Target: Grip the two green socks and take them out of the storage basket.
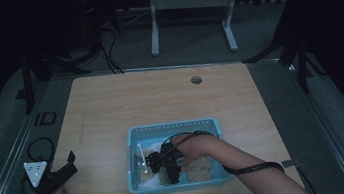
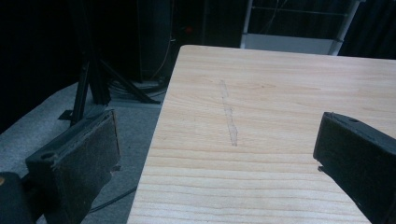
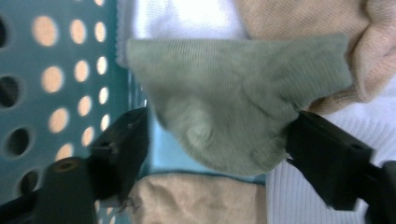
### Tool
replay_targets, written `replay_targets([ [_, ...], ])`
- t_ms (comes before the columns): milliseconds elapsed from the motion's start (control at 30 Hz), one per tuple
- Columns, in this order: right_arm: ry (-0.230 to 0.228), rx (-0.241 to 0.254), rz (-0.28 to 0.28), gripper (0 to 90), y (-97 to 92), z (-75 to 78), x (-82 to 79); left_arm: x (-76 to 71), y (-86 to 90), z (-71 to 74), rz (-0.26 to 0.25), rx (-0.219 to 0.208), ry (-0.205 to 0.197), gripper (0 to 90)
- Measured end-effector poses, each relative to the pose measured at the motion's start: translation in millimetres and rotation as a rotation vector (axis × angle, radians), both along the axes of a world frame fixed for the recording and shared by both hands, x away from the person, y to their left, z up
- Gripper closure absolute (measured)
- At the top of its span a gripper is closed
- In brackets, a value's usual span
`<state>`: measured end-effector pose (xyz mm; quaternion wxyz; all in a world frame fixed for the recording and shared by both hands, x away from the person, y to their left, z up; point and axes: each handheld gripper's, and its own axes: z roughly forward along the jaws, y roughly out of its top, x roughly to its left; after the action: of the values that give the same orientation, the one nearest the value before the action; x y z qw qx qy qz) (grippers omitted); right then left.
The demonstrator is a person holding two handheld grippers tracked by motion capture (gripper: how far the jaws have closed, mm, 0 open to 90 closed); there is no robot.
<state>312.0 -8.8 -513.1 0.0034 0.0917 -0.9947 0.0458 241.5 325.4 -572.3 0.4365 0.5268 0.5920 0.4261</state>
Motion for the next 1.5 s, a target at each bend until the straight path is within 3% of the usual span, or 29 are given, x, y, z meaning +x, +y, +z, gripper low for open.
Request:
replay_targets([
  [67,-0.009,-0.007,-0.023,34.6,1.1,-1.8,0.2,0.1,0.0,0.0,0.001,0.000,0.000,0.7],
  [133,-0.039,-0.001,-0.041,53.2,2.0,0.4,0.2,0.2,-0.1,-0.1,0.003,0.001,0.000,0.7],
  [233,-0.058,0.008,-0.046,67.0,1.8,8.1,0.9,0.2,0.1,0.0,0.005,0.000,0.000,0.7],
  [433,-0.066,0.046,-0.027,83.4,-0.5,31.1,-3.6,0.3,0.3,0.0,0.008,-0.001,0.000,0.7],
  [600,-0.081,0.063,-0.008,84.0,-1.6,49.9,-8.2,0.5,0.4,-0.1,0.010,-0.003,0.001,0.7],
  [933,-0.131,0.090,-0.033,83.9,-12.1,90.7,-5.6,0.8,0.4,-0.1,0.010,-0.004,0.001,0.7],
  [1100,-0.149,0.105,-0.049,83.8,-17.4,104.0,-4.4,0.8,0.2,-0.1,0.011,-0.001,0.002,0.7],
  [1200,-0.157,0.117,-0.059,83.9,-24.3,118.1,-4.8,1.0,0.0,-0.2,0.010,-0.001,0.004,0.7],
  [1500,-0.169,0.163,-0.107,83.8,-49.6,141.0,-1.6,1.4,-0.6,-0.3,0.012,0.007,0.009,0.7],
])
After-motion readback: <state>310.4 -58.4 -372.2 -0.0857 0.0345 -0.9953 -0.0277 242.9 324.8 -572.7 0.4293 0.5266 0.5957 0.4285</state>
